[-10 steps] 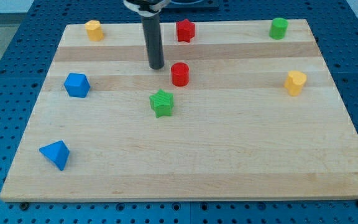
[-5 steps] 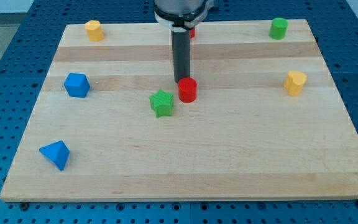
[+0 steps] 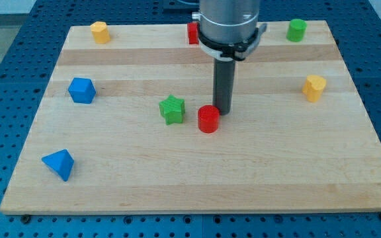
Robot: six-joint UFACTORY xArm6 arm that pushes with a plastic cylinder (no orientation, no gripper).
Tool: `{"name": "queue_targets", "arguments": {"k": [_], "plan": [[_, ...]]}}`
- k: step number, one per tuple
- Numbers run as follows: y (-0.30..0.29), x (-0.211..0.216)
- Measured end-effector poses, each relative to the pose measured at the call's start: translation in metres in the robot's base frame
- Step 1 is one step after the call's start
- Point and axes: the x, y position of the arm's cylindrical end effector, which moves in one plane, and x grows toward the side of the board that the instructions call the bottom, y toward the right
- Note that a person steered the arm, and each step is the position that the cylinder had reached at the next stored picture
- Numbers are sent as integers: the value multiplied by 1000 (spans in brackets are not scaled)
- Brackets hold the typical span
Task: Move the red circle towards bottom center
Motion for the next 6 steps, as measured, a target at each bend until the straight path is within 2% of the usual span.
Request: {"name": "queue_targets", "arguments": {"k": [1,6], "plan": [[1,11],[-39,7]]}}
